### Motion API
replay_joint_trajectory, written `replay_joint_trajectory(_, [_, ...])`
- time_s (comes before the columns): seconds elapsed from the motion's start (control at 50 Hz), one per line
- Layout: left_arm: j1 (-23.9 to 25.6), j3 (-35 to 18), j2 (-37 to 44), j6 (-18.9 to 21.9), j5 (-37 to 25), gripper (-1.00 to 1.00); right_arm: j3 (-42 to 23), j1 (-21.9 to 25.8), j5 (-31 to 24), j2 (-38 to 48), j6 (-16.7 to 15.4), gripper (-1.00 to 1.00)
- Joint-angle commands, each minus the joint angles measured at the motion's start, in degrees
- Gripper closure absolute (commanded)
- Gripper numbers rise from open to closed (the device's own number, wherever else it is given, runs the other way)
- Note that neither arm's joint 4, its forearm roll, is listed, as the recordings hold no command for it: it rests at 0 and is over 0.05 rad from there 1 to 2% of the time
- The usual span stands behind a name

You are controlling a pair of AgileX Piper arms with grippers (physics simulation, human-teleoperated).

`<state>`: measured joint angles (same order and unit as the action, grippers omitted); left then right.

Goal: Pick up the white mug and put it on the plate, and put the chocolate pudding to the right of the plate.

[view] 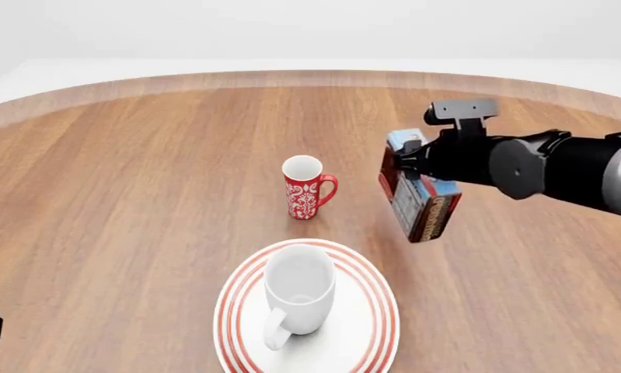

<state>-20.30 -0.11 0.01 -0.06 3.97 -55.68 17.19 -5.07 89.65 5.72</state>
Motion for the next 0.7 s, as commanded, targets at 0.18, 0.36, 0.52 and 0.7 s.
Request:
replay_joint_trajectory(0.18, [0.2,0.0,0.0,0.09,0.03,-1.0,3.36,-0.8,-0.94,-4.96,1.3,1.0])
replay_joint_trajectory(0.36, [0.23,0.01,0.0,0.12,0.03,-1.0,4.82,-0.71,-1.47,-7.1,1.51,1.0])
replay_joint_trajectory(0.52, [0.26,0.01,0.0,0.08,0.05,-1.0,5.51,-0.84,-2.57,-9.15,1.28,1.0])
replay_joint_trajectory(0.7, [0.3,0.01,0.0,0.07,0.04,-1.0,7.59,-1.68,-3.38,-12.23,0.95,1.0])
